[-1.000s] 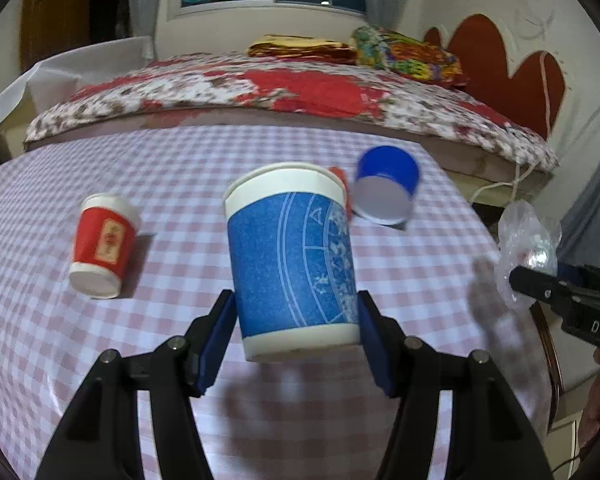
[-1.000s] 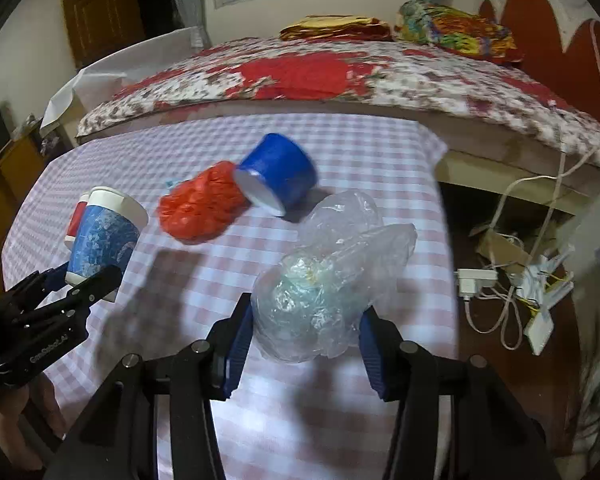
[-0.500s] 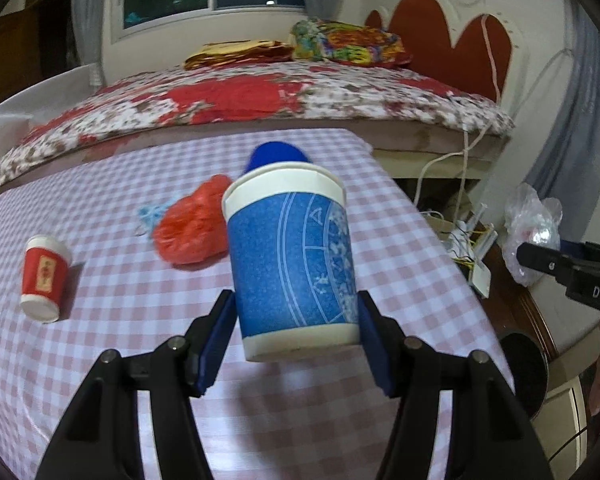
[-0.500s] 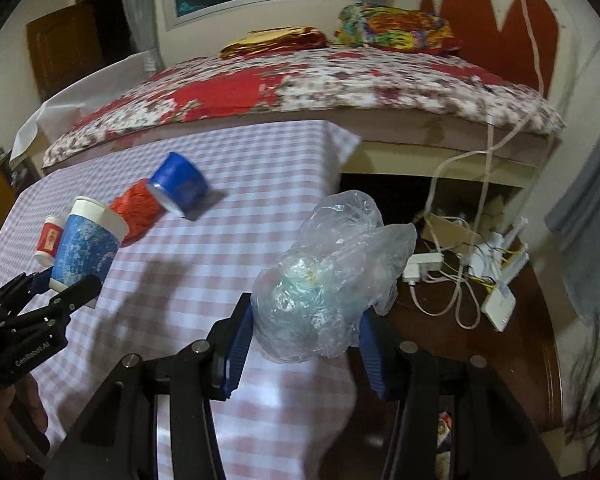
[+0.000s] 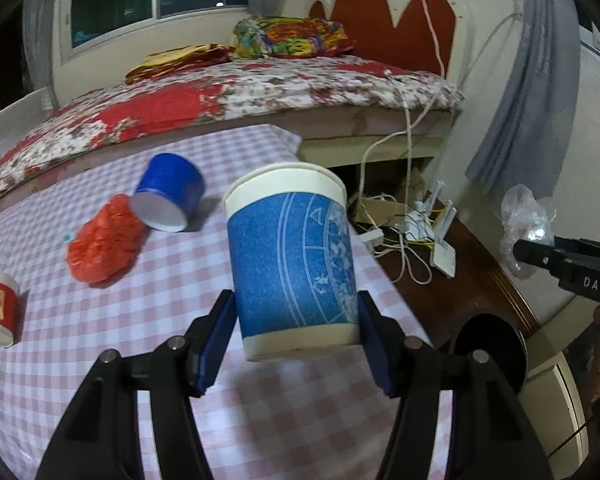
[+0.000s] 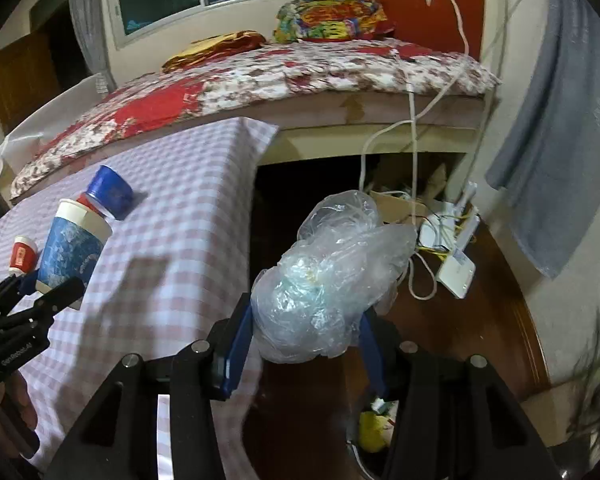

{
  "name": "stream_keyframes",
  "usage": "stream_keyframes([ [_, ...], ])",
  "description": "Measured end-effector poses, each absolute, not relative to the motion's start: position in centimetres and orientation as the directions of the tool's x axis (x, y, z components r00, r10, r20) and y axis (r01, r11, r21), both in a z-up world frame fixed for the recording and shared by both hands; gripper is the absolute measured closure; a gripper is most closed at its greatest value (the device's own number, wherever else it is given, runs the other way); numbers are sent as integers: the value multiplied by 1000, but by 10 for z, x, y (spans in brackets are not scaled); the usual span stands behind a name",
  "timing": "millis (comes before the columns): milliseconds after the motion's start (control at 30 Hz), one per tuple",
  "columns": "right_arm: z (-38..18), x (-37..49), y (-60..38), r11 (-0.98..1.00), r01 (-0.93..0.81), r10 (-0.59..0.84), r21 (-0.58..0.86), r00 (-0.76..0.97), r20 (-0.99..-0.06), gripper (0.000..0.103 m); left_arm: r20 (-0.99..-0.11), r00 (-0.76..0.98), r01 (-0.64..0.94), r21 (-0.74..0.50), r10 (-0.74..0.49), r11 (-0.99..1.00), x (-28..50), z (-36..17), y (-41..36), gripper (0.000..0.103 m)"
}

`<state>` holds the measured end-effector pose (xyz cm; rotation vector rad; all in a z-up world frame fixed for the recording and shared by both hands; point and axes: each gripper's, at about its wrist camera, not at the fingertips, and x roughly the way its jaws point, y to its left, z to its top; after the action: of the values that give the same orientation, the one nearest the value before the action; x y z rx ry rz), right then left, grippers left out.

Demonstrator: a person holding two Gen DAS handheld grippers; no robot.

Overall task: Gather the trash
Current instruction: 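Carry the blue cup and plastic bag in both tools over the black bin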

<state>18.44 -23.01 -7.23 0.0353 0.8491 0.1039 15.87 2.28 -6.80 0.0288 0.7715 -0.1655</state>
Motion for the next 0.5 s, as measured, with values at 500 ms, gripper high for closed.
stream_keyframes([
  [500,-101,146,-299,998,25,34,65,632,-774,51,-723,651,334,-1,-232,942,142,-79,-56,42],
])
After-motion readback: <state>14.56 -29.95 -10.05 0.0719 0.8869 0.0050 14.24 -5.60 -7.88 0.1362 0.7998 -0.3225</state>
